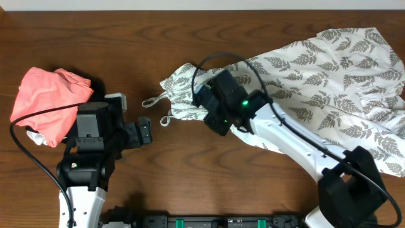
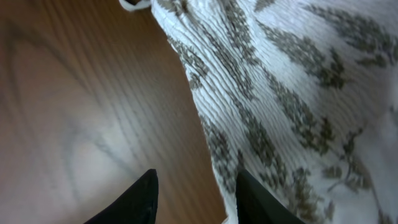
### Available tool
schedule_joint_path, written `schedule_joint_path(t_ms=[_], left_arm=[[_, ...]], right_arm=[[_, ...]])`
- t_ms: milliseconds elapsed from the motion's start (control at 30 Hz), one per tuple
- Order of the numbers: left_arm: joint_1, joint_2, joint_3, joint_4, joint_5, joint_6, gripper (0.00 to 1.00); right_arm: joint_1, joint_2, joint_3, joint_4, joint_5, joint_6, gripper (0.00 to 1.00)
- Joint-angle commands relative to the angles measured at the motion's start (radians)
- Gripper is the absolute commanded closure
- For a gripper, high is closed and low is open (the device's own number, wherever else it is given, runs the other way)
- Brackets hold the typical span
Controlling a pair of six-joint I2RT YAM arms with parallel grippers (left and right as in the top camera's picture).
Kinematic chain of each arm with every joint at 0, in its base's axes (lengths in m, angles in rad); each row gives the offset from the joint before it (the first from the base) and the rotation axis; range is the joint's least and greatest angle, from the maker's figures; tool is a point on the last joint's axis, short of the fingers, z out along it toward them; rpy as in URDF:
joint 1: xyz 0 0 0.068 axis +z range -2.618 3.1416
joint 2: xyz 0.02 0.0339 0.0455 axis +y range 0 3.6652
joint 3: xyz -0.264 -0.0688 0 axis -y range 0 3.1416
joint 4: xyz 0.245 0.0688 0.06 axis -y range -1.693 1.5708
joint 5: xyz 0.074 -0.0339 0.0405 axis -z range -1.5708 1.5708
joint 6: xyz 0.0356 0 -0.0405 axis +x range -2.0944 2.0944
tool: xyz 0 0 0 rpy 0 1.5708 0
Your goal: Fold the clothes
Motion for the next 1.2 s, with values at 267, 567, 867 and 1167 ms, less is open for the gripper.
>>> schedule_joint_path(t_ms=[267, 567, 867, 1167], left_arm=[[-0.004, 0.003, 0.014, 0.001, 0.013, -0.005, 0.02], [-0.004, 0.036, 0.014, 0.008, 0.079, -0.005, 0.02], [-0.004, 0.161, 0.014, 0.019, 0.245, -0.006, 0.02], [-0.033, 0.367, 0.014, 0.069, 0.329, -0.032, 0.02]], right_arm=[[-0.045, 0.087, -0.074, 0.155, 0.407, 0.232, 0.5], [-0.222, 0.113, -0.072, 0.139, 0.37, 0.405, 0.46], [-0.343, 0.231, -0.073, 0.119, 0.248, 0.404, 0.4], [-0.363, 0.254, -0.073, 0.108, 0.22, 0.404, 0.37]])
